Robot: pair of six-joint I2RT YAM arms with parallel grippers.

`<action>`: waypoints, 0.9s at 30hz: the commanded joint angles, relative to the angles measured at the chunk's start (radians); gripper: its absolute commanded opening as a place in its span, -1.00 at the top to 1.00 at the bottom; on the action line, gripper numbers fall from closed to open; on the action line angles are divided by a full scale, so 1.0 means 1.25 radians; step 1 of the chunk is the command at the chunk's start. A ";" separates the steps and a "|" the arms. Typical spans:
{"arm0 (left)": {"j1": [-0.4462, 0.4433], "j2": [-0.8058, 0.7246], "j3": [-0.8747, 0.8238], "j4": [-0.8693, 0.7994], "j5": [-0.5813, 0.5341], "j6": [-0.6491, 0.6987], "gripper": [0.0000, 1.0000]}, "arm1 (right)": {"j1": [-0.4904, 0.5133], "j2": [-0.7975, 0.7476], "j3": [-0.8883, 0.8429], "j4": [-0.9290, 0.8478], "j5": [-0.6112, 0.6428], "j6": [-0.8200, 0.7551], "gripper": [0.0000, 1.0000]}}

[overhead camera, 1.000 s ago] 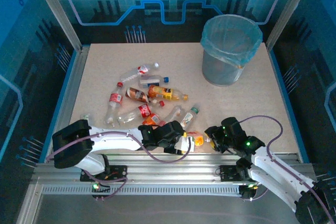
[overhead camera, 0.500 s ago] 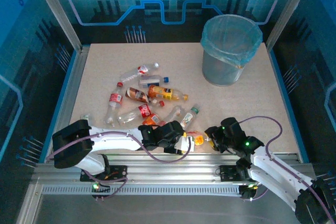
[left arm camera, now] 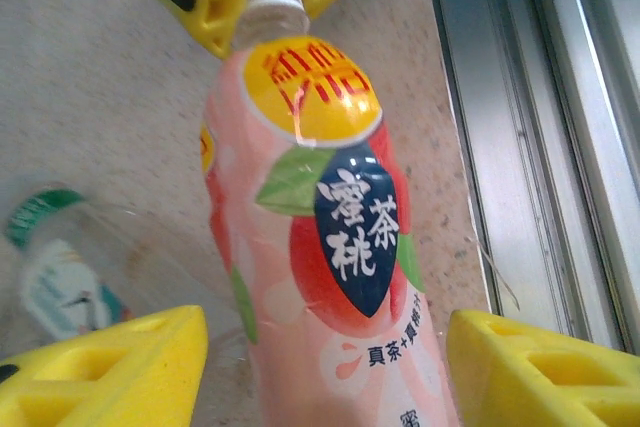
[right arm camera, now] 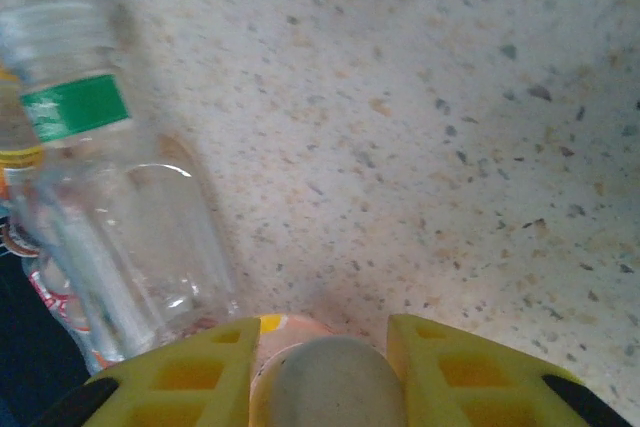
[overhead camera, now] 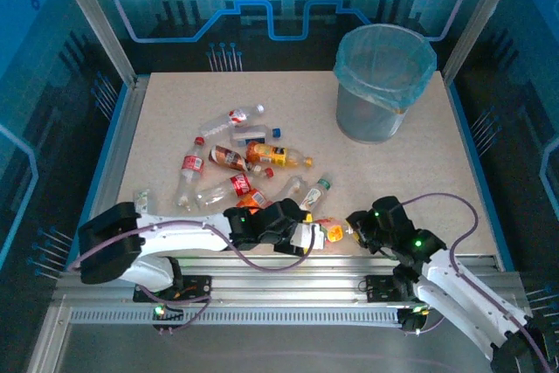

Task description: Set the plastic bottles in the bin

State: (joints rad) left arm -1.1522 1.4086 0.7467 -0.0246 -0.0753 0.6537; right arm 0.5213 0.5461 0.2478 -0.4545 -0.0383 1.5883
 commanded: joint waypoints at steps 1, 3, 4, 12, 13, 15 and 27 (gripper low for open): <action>-0.005 -0.080 -0.007 0.059 0.001 -0.022 -0.36 | -0.008 -0.041 0.072 -0.104 0.079 -0.065 0.59; -0.005 -0.122 -0.001 0.077 -0.003 -0.036 -0.38 | -0.007 -0.047 0.112 -0.132 0.102 -0.107 0.63; -0.005 -0.143 0.006 0.084 -0.009 -0.043 -0.39 | -0.007 -0.044 0.134 -0.144 0.112 -0.133 0.66; 0.002 -0.272 0.117 0.047 -0.115 -0.110 -0.38 | 0.038 0.074 0.451 -0.269 0.257 -0.424 0.74; 0.007 -0.282 0.126 0.044 -0.123 -0.121 -0.38 | 0.047 0.088 0.484 -0.274 0.272 -0.455 0.74; 0.022 -0.301 0.149 0.035 -0.139 -0.155 -0.38 | 0.068 0.135 0.566 -0.282 0.302 -0.529 0.74; 0.185 -0.239 0.326 -0.010 -0.325 -0.388 -0.41 | 0.176 0.467 1.040 -0.172 0.489 -1.013 1.00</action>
State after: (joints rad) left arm -0.9707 1.0988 1.0920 -0.0105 -0.4053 0.3096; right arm 0.7227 1.0786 1.4330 -0.7490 0.4591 0.5537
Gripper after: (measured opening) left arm 0.705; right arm 0.311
